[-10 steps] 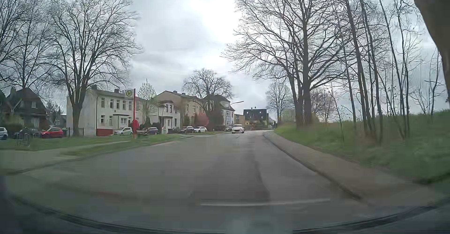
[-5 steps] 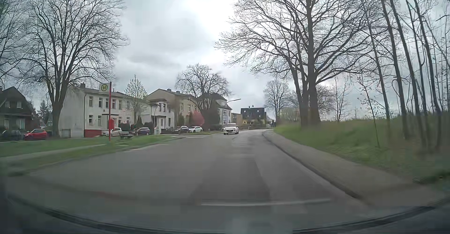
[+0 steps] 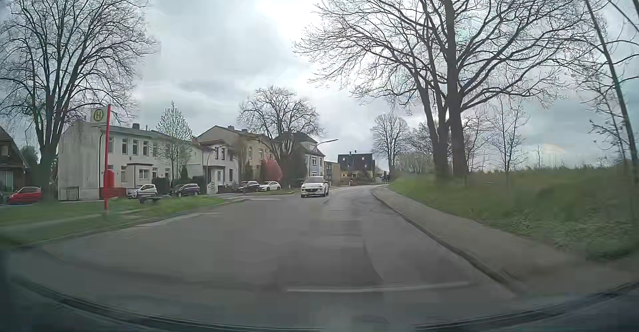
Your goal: Follow the waypoints while adhering to traffic rules and regulations
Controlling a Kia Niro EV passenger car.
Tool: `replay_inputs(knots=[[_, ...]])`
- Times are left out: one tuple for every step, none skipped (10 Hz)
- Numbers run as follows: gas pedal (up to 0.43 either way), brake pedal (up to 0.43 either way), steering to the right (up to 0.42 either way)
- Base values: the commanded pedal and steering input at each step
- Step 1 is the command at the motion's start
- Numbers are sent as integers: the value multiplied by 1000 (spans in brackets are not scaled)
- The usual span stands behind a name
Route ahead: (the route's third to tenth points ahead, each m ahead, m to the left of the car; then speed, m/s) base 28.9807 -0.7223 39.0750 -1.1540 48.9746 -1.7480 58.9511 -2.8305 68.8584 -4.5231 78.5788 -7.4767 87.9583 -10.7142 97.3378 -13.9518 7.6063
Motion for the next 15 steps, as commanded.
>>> replay_inputs(knots=[[118, 0, 18], [118, 0, 18], [118, 0, 18], [118, 0, 17], [118, 0, 16], [118, 0, 17], [118, 0, 15], [118, 0, 13], [118, 0, 13], [118, 0, 13], [118, 0, 13], [118, 0, 13], [118, 0, 12], [118, 0, 10], [118, 0, 8]])
